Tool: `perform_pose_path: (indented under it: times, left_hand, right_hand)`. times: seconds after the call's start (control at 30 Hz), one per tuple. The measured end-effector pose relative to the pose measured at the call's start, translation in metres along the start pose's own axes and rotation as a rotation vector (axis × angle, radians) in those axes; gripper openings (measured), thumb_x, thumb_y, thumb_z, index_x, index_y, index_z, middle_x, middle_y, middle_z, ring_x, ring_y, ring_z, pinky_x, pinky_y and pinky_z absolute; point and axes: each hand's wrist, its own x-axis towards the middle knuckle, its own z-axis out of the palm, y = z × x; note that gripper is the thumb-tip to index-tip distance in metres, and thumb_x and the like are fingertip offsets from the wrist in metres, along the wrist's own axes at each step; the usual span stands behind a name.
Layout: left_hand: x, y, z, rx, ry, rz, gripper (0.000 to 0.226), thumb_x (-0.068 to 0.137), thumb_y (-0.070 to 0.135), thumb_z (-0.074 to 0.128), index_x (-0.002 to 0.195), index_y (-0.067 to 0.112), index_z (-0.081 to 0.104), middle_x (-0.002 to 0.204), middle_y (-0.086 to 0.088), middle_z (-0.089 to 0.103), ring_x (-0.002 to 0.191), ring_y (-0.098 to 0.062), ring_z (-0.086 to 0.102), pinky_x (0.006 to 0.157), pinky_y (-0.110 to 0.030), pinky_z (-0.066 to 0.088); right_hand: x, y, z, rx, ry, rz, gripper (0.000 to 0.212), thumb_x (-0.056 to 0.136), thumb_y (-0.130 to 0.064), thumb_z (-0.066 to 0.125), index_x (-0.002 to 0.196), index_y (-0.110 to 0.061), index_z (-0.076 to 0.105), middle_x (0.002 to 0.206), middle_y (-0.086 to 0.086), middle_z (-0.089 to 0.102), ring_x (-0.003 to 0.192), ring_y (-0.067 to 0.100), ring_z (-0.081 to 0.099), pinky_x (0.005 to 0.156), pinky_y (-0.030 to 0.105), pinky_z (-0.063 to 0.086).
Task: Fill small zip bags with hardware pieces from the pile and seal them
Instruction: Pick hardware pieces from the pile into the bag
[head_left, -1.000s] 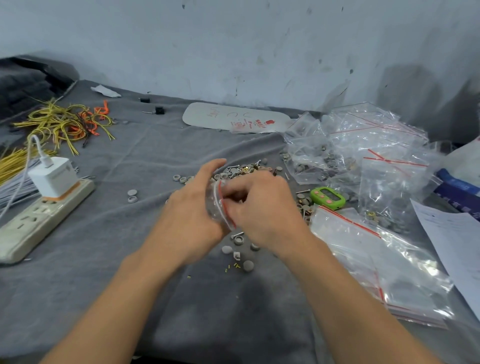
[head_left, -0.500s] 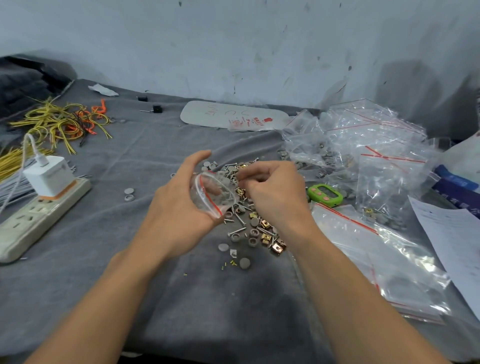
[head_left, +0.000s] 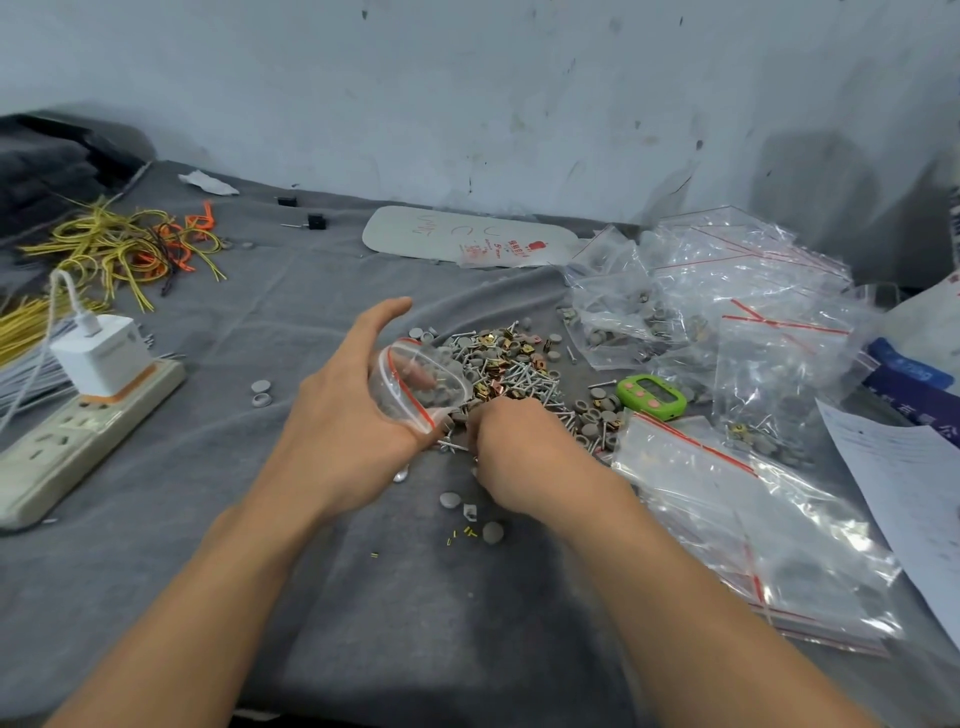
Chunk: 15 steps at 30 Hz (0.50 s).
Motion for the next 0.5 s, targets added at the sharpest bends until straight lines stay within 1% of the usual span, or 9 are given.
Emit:
perform_pose_path:
  times: [0.07, 0.13, 0.17, 0.2, 0.27, 0.33, 0.37, 0.43, 0.5]
  left_hand:
    - [0.0002, -0.0023, 0.0011, 0.022, -0.002, 0.007, 0.086, 0.065, 0.046, 0.074, 0.139, 0.059, 0.032, 0.093, 0.025, 0.072, 0.087, 0.002, 0.066, 0.079, -0.023, 0.050]
    - [0.0001, -0.0034, 0.0020, 0.055, -0.008, 0.014, 0.087, 0.070, 0.038, 0.079, 0.141, 0.057, 0.033, 0.092, 0.028, 0.071, 0.085, 0.007, 0.065, 0.070, -0.007, 0.043]
    - [0.0004, -0.0037, 0.0022, 0.069, -0.010, 0.019, 0.088, 0.071, 0.033, 0.081, 0.142, 0.056, 0.033, 0.092, 0.030, 0.071, 0.085, 0.010, 0.063, 0.070, -0.004, 0.041]
    - [0.0006, -0.0038, 0.0023, 0.077, -0.010, 0.024, 0.089, 0.072, 0.029, 0.081, 0.142, 0.055, 0.034, 0.092, 0.031, 0.070, 0.086, 0.012, 0.062, 0.070, -0.001, 0.039]
    - [0.0002, -0.0040, 0.0009, 0.080, 0.000, 0.024, 0.089, 0.072, 0.029, 0.082, 0.142, 0.054, 0.034, 0.092, 0.032, 0.069, 0.087, 0.013, 0.061, 0.071, 0.000, 0.038]
    - [0.0009, -0.0032, 0.0018, 0.076, 0.005, 0.029, 0.088, 0.071, 0.028, 0.082, 0.142, 0.053, 0.035, 0.091, 0.032, 0.069, 0.088, 0.014, 0.061, 0.070, 0.000, 0.038]
    - [0.0010, -0.0032, 0.0019, 0.076, 0.006, 0.029, 0.089, 0.071, 0.027, 0.082, 0.142, 0.053, 0.036, 0.091, 0.032, 0.069, 0.088, 0.014, 0.061, 0.070, 0.000, 0.038]
    - [0.0010, -0.0023, 0.0024, 0.085, 0.004, 0.024, 0.090, 0.072, 0.026, 0.082, 0.143, 0.053, 0.034, 0.092, 0.034, 0.068, 0.091, 0.013, 0.060, 0.071, -0.002, 0.039]
    - [0.0009, -0.0013, 0.0028, 0.095, -0.004, 0.021, 0.090, 0.073, 0.025, 0.082, 0.143, 0.054, 0.033, 0.094, 0.034, 0.068, 0.093, 0.011, 0.060, 0.074, -0.004, 0.039]
  right_hand:
    - [0.0019, 0.0035, -0.0011, -0.029, -0.027, -0.030, 0.010, 0.089, -0.010, 0.063, 0.095, -0.018, 0.064, 0.099, 0.010, 0.069, 0.094, 0.034, 0.066, 0.076, 0.034, 0.053]
    - [0.0027, 0.0060, -0.0024, -0.055, -0.056, -0.060, 0.008, 0.088, -0.012, 0.065, 0.090, -0.019, 0.061, 0.089, 0.007, 0.065, 0.093, 0.032, 0.065, 0.071, 0.030, 0.046]
    - [0.0026, 0.0069, -0.0034, -0.061, -0.064, -0.068, 0.006, 0.088, -0.014, 0.066, 0.090, -0.018, 0.062, 0.087, 0.007, 0.064, 0.092, 0.031, 0.065, 0.069, 0.029, 0.044]
    - [0.0025, 0.0077, -0.0047, -0.056, -0.067, -0.069, 0.003, 0.088, -0.015, 0.067, 0.091, -0.016, 0.065, 0.088, 0.007, 0.067, 0.092, 0.031, 0.066, 0.069, 0.029, 0.045]
    - [0.0036, 0.0086, -0.0056, -0.012, -0.066, -0.058, 0.006, 0.088, -0.013, 0.065, 0.091, -0.013, 0.071, 0.090, 0.009, 0.073, 0.089, 0.030, 0.069, 0.071, 0.031, 0.054]
    - [0.0037, 0.0110, -0.0049, 0.024, -0.050, -0.036, 0.011, 0.090, -0.012, 0.060, 0.089, -0.013, 0.071, 0.087, 0.010, 0.073, 0.087, 0.030, 0.070, 0.077, 0.035, 0.058]
    - [0.0034, 0.0116, -0.0033, 0.035, -0.037, -0.024, 0.011, 0.091, -0.014, 0.059, 0.089, -0.014, 0.070, 0.087, 0.011, 0.073, 0.085, 0.031, 0.070, 0.077, 0.036, 0.059]
    - [0.0021, 0.0115, 0.0001, 0.028, -0.002, 0.005, 0.007, 0.091, -0.021, 0.063, 0.090, -0.015, 0.067, 0.090, 0.010, 0.071, 0.086, 0.031, 0.068, 0.076, 0.035, 0.057]
    - [0.0013, 0.0106, 0.0026, 0.003, 0.030, 0.020, 0.009, 0.089, -0.024, 0.068, 0.090, -0.016, 0.065, 0.091, 0.009, 0.068, 0.085, 0.031, 0.065, 0.071, 0.033, 0.051]
